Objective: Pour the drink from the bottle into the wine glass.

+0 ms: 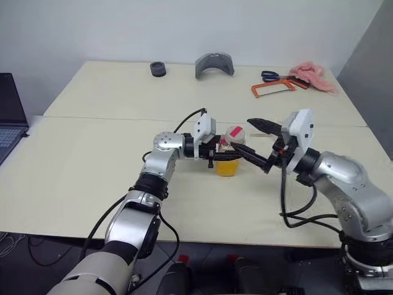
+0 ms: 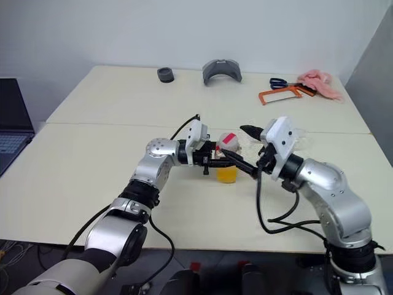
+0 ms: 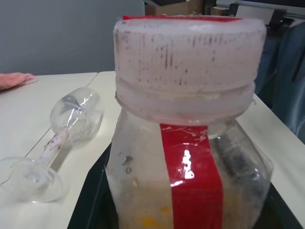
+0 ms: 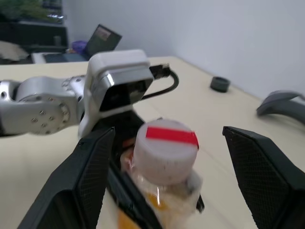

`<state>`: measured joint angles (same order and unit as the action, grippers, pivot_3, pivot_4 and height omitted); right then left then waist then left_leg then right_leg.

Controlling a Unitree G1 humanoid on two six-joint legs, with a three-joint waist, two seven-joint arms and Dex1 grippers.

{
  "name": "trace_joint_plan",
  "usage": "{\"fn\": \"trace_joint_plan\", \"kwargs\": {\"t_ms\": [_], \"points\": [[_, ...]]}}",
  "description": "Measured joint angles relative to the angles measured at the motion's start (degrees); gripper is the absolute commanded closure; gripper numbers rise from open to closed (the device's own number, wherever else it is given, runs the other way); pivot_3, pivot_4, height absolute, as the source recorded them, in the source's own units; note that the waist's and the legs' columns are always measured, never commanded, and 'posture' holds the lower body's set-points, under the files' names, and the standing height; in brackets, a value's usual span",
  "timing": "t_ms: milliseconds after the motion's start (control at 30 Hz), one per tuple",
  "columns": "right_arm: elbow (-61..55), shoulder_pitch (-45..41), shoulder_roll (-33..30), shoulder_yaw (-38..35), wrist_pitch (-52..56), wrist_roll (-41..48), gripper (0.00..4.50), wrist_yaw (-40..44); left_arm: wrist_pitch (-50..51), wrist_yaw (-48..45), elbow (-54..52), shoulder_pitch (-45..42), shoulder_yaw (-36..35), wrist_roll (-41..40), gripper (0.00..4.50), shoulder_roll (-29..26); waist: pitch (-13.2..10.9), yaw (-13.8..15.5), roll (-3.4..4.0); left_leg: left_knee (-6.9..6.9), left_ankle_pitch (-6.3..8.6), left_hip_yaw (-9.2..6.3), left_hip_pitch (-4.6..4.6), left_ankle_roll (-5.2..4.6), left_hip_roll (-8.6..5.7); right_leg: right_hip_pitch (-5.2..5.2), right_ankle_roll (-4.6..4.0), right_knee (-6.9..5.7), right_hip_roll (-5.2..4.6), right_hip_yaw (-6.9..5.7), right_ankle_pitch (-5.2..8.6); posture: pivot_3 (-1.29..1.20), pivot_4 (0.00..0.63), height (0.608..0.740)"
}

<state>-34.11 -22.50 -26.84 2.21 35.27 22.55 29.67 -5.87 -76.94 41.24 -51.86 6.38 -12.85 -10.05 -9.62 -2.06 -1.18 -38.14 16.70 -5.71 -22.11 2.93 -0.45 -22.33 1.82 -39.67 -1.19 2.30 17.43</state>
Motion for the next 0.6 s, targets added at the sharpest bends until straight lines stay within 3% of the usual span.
{"fn": "trace_joint_plan", "kwargs": {"t_ms": [233, 600], "points": [[0.3, 0.1, 1.3, 3.5, -1.3, -6.2, 0.64, -4.5, -0.3, 0.0, 0.0, 0.0, 0.0, 0.0, 2.83, 0.1, 0.0, 0.1, 0.0, -0.02, 0.0, 0.0, 0.0, 0.0, -0.02, 0.0, 0.0, 0.01, 0.01, 0.0, 0.0, 0.0, 0.15, 0.74], [-0.8, 3.2, 0.6, 0.7, -1.1, -4.2, 0.64, -4.0, -0.7, 0.9, 0.1, 0.0, 0.0, 0.0, 2.83, 0.3, 0.0, 0.1, 0.0, -0.01, 0.01, 0.0, 0.0, -0.01, -0.02, 0.01, 0.0, 0.0, 0.01, 0.0, 0.0, 0.0, 0.15, 0.74]]}}
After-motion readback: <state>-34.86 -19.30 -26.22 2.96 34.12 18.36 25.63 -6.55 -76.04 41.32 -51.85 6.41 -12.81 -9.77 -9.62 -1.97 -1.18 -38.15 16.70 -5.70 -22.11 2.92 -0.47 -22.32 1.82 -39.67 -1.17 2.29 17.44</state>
